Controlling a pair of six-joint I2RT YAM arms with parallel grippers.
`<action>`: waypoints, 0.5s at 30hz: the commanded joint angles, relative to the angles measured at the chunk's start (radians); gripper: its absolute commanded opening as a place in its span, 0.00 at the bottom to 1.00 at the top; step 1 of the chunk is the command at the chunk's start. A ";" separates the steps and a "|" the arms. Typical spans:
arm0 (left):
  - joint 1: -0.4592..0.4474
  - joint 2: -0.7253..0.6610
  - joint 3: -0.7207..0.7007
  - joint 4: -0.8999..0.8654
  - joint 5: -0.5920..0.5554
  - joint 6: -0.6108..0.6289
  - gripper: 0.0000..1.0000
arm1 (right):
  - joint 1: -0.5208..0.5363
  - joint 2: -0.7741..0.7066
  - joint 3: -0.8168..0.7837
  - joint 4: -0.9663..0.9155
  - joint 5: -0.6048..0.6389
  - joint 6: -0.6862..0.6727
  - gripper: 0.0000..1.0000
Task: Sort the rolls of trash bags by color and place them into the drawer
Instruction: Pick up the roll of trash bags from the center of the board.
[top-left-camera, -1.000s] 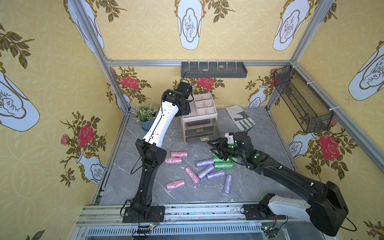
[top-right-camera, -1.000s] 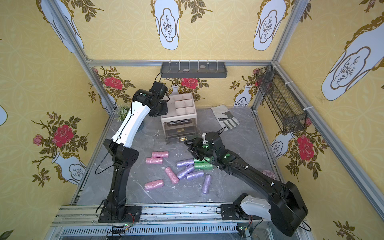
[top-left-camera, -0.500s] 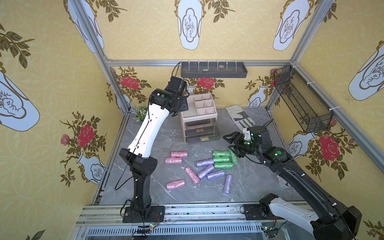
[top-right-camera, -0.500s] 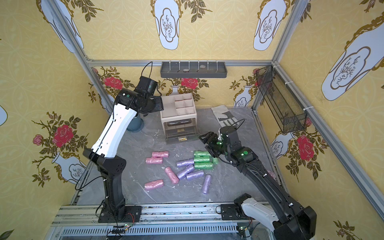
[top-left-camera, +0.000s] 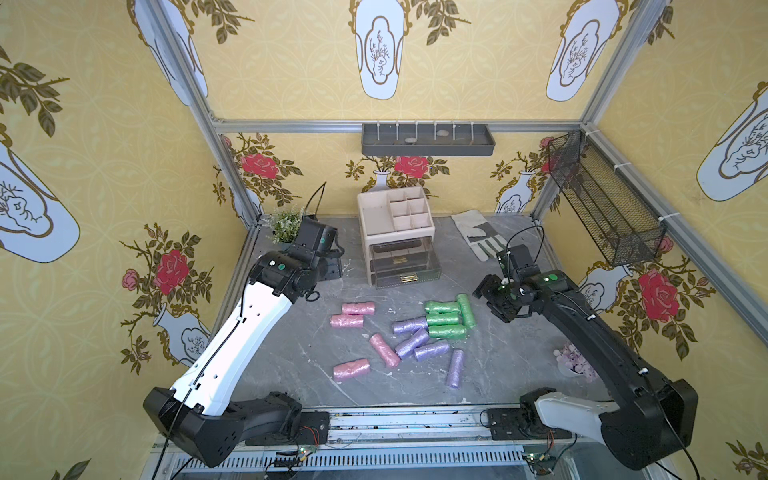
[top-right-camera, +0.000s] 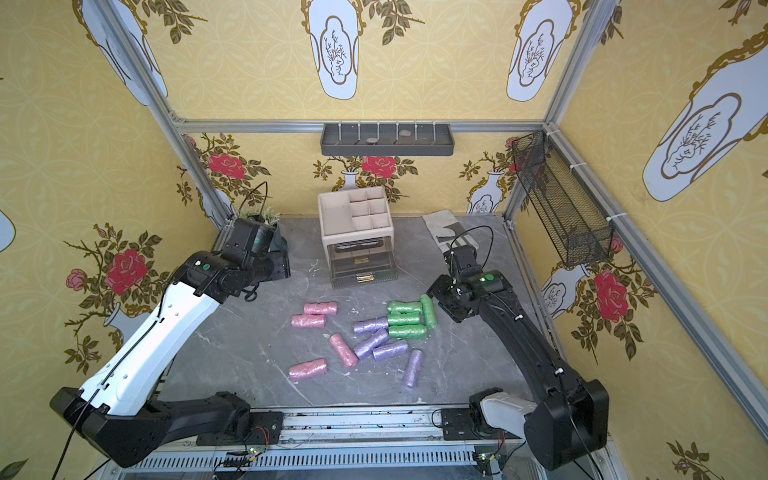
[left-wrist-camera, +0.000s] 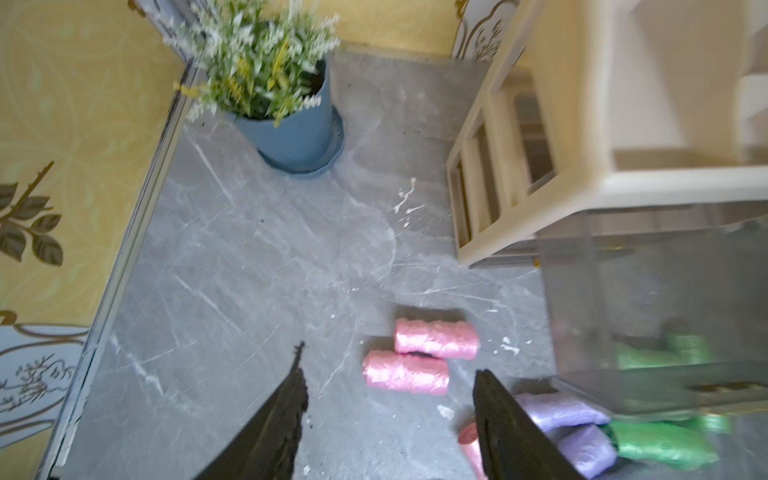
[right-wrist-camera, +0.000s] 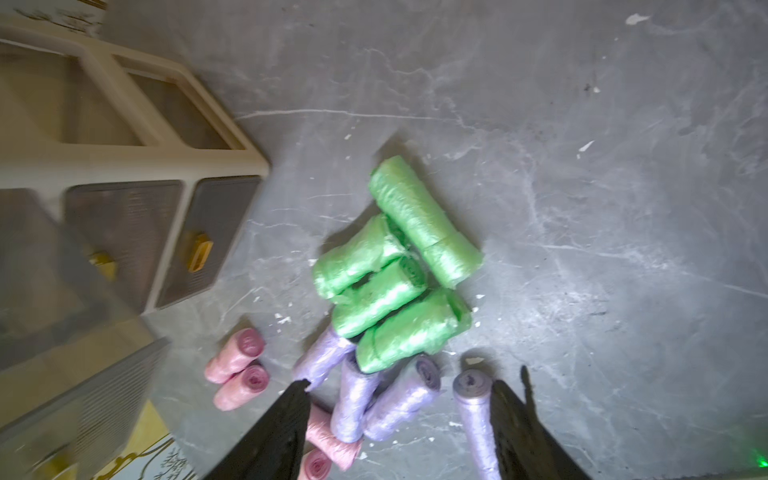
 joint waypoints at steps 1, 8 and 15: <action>0.037 -0.045 -0.118 0.089 0.055 -0.007 0.64 | -0.049 0.058 -0.017 0.072 -0.051 -0.129 0.62; 0.122 -0.114 -0.295 0.188 0.139 -0.016 0.62 | -0.110 0.273 0.033 0.154 -0.113 -0.261 0.52; 0.137 -0.121 -0.358 0.222 0.164 -0.014 0.62 | -0.107 0.415 0.089 0.171 -0.148 -0.346 0.52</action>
